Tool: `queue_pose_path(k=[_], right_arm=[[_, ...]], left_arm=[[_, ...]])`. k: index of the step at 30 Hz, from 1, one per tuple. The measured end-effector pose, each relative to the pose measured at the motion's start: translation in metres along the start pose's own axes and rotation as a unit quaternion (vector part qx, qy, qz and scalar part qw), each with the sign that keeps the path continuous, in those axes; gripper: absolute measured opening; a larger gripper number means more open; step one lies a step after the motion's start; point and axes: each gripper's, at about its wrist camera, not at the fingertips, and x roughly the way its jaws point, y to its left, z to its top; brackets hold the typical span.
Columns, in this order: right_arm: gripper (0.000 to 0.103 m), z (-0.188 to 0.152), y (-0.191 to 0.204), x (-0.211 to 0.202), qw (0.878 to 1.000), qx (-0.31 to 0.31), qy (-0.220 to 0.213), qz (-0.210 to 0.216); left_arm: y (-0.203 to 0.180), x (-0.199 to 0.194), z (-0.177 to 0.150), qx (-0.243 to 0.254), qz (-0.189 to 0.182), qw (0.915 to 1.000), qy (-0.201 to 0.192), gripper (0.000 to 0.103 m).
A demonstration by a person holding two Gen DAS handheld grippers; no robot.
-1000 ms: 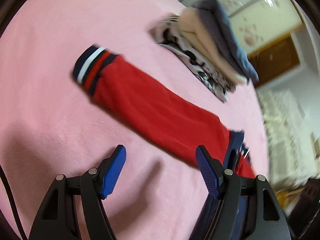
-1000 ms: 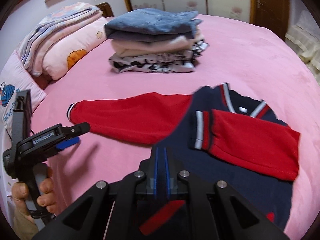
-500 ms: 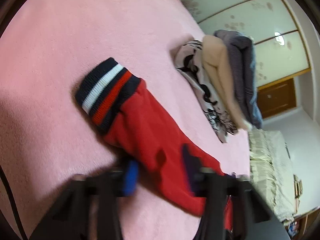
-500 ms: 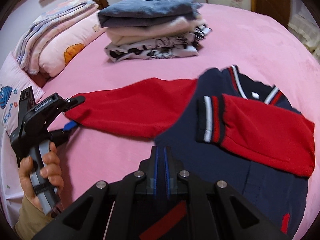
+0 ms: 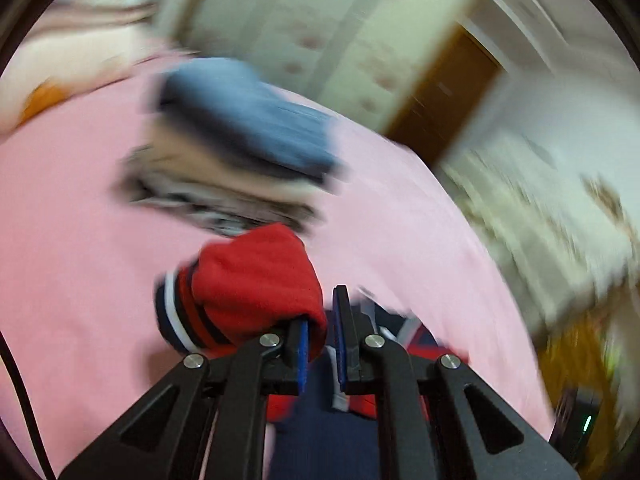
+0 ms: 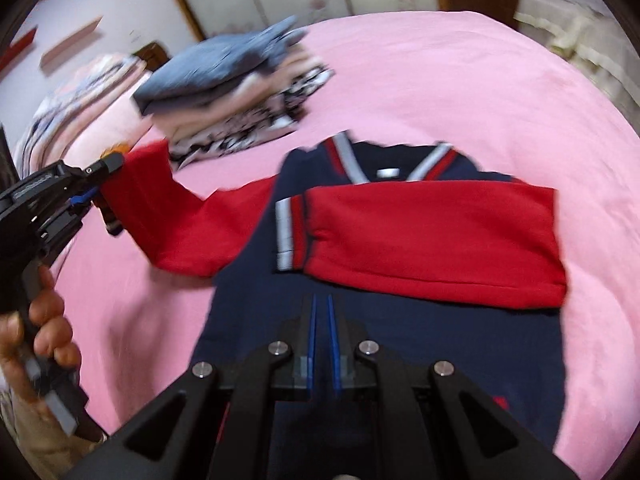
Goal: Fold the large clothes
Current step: 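Fold the red sleeve across the jacket toward the right gripper with the left gripper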
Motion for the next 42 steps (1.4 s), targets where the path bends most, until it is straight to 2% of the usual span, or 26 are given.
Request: queue_pose_path(k=[1,3,4,6,8,12,14,17,21,24,29,31,32,33,36,42], right_arm=[[0.006,0.000,-0.011,-0.005,1.000,0.012,-0.005,-0.004],[0.006,-0.001,-0.033,-0.013,0.999,0.033,-0.012,-0.014],[0.006,-0.001,-0.042,-0.015,0.999,0.041,-0.013,-0.018],[0.006,-0.005,-0.064,-0.020,0.998,0.061,-0.012,-0.025],[0.006,-0.008,-0.079,-0.024,0.997,0.076,-0.012,-0.030],[0.006,-0.011,-0.096,-0.028,0.996,0.083,-0.015,-0.035],[0.006,-0.011,-0.100,-0.027,0.996,0.081,-0.017,-0.030],[0.006,-0.007,-0.098,-0.027,0.997,0.072,-0.021,-0.019],[0.006,-0.001,-0.082,-0.024,0.999,0.045,-0.026,0.006],[0.006,0.006,-0.058,-0.019,0.999,0.006,-0.025,0.024],[0.006,0.016,-0.014,-0.008,0.997,-0.058,-0.021,0.053],[0.015,0.018,0.003,-0.002,0.995,-0.082,-0.019,0.059],[0.025,0.019,0.008,0.000,0.994,-0.089,-0.019,0.060],[0.031,0.021,0.017,0.002,0.993,-0.101,-0.022,0.061],[0.032,0.027,0.036,0.008,0.989,-0.128,-0.032,0.063],[0.032,0.044,0.074,0.026,0.980,-0.164,-0.026,0.106]], left_arm=[[-0.018,0.011,-0.006,0.026,-0.006,0.9994,0.020,0.015],[-0.054,0.044,-0.027,0.077,-0.023,0.9922,0.096,0.045],[-0.065,0.058,-0.038,0.089,-0.019,0.9881,0.124,0.050],[-0.081,0.084,-0.066,0.112,-0.004,0.9780,0.176,0.053],[-0.086,0.096,-0.085,0.121,0.012,0.9712,0.205,0.053],[-0.077,0.095,-0.102,0.093,-0.007,0.9677,0.234,0.061],[-0.069,0.089,-0.105,0.077,-0.020,0.9674,0.240,0.064],[-0.060,0.079,-0.109,0.072,-0.016,0.9670,0.244,0.067],[-0.047,0.056,-0.109,0.053,-0.018,0.9723,0.227,0.067],[-0.035,0.040,-0.104,0.041,-0.002,0.9792,0.199,0.067],[-0.008,0.016,-0.086,0.014,0.035,0.9859,0.163,0.067],[0.002,0.009,-0.081,0.003,0.056,0.9866,0.153,0.067],[0.010,0.006,-0.077,-0.003,0.066,0.9864,0.150,0.067],[0.018,0.004,-0.076,-0.012,0.076,0.9859,0.149,0.067],[0.038,-0.001,-0.075,-0.041,0.082,0.9847,0.148,0.067],[0.059,-0.004,-0.087,-0.066,0.086,0.9822,0.154,0.067]])
